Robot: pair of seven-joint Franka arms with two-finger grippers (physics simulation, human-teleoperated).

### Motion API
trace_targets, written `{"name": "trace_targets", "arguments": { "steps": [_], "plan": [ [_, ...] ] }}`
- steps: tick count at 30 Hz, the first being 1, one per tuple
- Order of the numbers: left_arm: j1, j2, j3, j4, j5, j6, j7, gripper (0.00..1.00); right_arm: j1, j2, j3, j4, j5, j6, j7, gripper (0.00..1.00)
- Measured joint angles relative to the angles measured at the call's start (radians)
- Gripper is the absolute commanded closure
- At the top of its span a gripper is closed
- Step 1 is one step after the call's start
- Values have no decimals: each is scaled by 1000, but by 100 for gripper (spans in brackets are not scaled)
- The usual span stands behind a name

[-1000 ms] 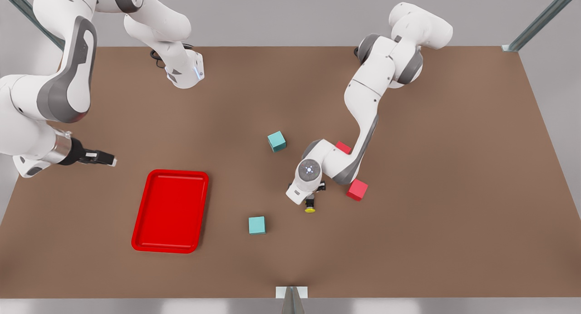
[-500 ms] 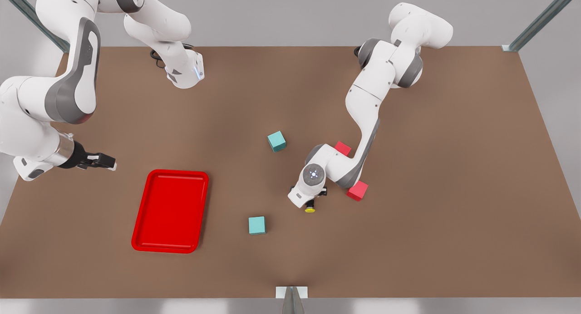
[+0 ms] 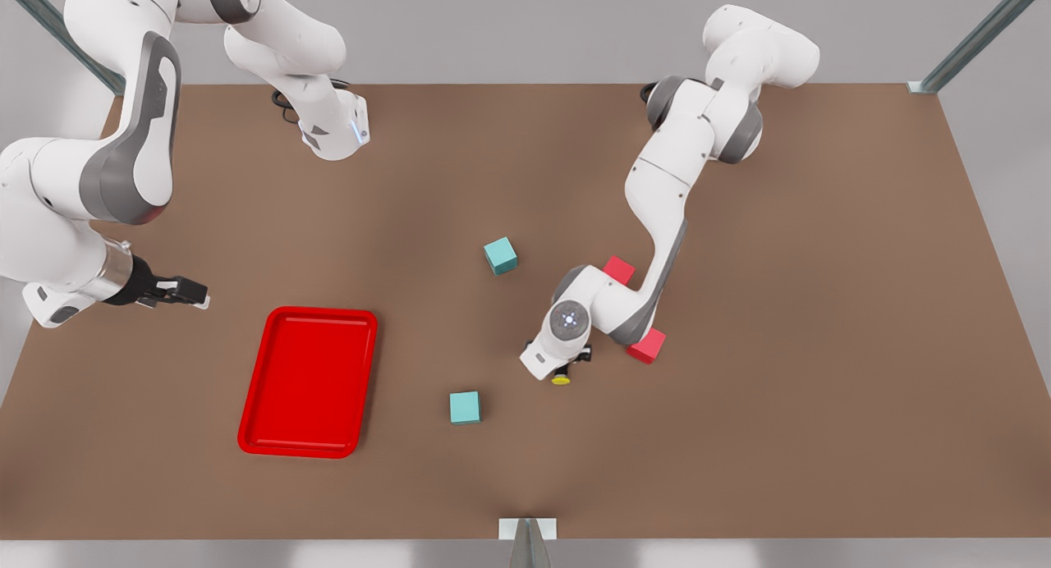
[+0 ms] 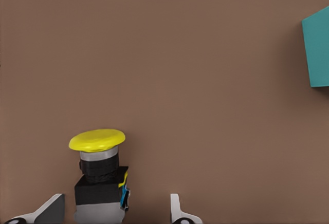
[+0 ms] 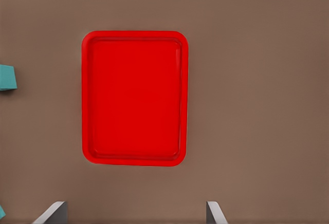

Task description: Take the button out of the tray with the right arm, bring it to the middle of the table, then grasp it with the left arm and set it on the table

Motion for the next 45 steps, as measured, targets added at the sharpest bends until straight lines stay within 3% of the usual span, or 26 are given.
{"name": "trace_targets", "arguments": {
  "steps": [2, 3, 4, 5, 9, 10, 18, 24, 27, 35, 40, 45],
  "plan": [
    [2, 6, 0, 0, 0, 1, 6, 1, 0, 0, 0, 1, 0, 0, -1, 0],
    [2, 7, -1, 0, 0, 1, 9, 14, -1, 0, 0, 1, 0, 0, -2, 0],
    [2, 8, -1, 0, 0, 1, 11, 36, -2, 0, 0, 1, 0, 1, -2, 0],
    [3, 8, -2, 0, 0, 2, 13, 45, -2, 0, 0, 1, 0, 1, -3, 0],
    [4, 8, -2, 0, -7, 1, 17, 70, 1, 0, 0, 1, 0, 1, -4, 0],
    [6, 6, -2, 0, -9, 0, 16, 72, 1, 0, 0, 1, 1, 1, -5, 0],
    [71, -117, 20, 50, -61, -109, 2, 72, -5, 2, 0, -1, 1, 2, -7, 0],
    [75, -178, 255, 43, -60, -197, -62, 72, 0, 5, 0, 4, 1, 31, -8, 0],
    [6, -154, 368, 39, 64, -220, -134, 72, -4, 5, -1, 5, -3, 109, -11, 0],
    [-94, 48, 397, 35, 590, -300, -474, 72, 56, 51, 1, 5, -90, 324, -15, 0],
    [13, 62, 438, 60, 677, -214, -739, 72, 54, 65, -1, 5, -101, 432, -16, 0],
    [-6, 167, 502, 50, 753, -164, -984, 72, 2, 31, -1, 6, -100, 407, -18, 0]
  ]
}}
